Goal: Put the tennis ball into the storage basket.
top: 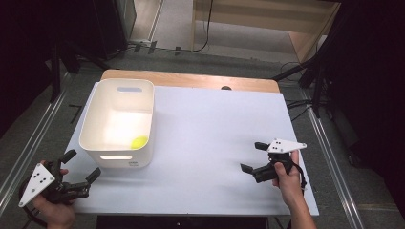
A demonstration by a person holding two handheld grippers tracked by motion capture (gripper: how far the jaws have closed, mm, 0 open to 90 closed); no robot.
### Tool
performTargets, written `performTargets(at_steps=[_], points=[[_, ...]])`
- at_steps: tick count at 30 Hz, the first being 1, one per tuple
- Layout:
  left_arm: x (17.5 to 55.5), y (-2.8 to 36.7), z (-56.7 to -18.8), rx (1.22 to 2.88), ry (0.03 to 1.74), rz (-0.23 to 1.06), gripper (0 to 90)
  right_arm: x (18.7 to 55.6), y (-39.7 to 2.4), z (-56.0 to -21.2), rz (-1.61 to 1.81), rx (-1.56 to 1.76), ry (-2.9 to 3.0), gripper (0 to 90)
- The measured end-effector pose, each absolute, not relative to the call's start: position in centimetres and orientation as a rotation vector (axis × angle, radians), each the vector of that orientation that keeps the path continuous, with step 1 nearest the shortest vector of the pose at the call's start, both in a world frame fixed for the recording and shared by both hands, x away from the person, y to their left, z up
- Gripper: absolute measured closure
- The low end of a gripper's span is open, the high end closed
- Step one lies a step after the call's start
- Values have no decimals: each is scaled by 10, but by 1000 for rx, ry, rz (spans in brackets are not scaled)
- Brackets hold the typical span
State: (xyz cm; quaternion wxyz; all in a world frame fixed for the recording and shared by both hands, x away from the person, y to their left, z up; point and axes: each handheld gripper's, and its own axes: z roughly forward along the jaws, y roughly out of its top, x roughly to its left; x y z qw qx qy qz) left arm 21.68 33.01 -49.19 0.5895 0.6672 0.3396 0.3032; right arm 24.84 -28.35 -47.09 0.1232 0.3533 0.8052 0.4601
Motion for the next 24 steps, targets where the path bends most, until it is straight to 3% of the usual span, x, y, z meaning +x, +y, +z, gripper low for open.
performTargets(at_steps=[24], points=[[217, 331, -492, 1560, 803, 706, 0, 225, -315, -493, 1419, 1136, 2213, 0]])
